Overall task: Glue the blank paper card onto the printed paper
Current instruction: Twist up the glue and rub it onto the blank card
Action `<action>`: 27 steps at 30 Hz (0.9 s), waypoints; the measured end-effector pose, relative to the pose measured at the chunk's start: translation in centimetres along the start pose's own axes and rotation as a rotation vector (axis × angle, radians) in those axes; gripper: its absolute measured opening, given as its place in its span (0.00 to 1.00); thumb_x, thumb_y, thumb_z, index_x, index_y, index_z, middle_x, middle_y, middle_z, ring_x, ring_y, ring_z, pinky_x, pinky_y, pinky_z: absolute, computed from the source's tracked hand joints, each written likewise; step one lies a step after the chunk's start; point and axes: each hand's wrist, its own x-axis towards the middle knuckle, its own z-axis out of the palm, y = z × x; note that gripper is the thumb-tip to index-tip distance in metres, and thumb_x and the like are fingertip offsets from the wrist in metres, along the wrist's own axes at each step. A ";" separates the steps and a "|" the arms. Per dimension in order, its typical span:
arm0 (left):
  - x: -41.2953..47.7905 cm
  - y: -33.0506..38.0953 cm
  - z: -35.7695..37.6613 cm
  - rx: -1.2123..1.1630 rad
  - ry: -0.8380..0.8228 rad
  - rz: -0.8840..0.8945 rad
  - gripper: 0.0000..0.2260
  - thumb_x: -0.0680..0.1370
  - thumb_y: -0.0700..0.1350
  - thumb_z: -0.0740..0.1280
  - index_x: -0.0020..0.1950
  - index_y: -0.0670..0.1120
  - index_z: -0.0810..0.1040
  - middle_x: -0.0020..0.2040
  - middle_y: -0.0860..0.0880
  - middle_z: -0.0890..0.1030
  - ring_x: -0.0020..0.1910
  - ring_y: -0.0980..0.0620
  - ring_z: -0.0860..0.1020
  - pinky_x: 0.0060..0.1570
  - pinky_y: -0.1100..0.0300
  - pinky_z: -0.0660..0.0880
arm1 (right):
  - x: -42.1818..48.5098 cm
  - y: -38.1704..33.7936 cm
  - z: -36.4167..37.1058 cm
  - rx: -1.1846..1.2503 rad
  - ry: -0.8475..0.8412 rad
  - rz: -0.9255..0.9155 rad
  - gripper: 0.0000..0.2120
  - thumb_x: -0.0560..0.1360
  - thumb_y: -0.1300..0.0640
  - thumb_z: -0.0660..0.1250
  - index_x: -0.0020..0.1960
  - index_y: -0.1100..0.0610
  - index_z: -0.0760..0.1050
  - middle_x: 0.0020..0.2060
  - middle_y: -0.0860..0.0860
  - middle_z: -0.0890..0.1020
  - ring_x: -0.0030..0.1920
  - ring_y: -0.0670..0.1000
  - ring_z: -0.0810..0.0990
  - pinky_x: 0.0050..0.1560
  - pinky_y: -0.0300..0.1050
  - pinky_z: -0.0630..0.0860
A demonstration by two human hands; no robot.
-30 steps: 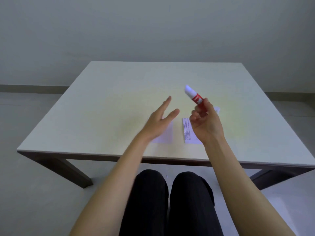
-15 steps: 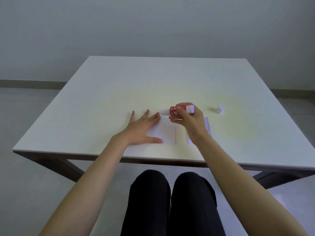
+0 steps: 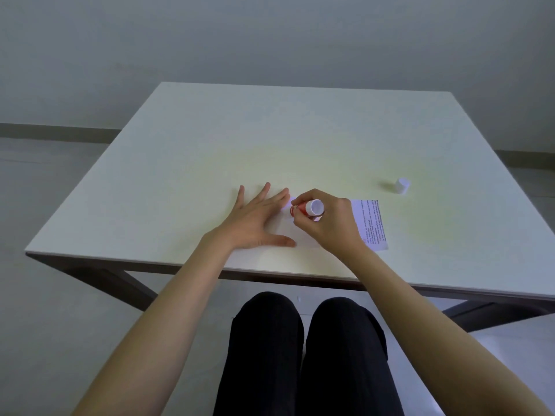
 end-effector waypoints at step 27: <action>-0.1 0.0 -0.2 0.004 -0.030 -0.023 0.47 0.66 0.72 0.63 0.78 0.55 0.46 0.78 0.63 0.46 0.76 0.58 0.37 0.70 0.44 0.27 | -0.7 1.0 -1.3 0.093 -0.102 0.026 0.03 0.69 0.58 0.71 0.42 0.52 0.82 0.38 0.46 0.86 0.39 0.47 0.83 0.39 0.43 0.80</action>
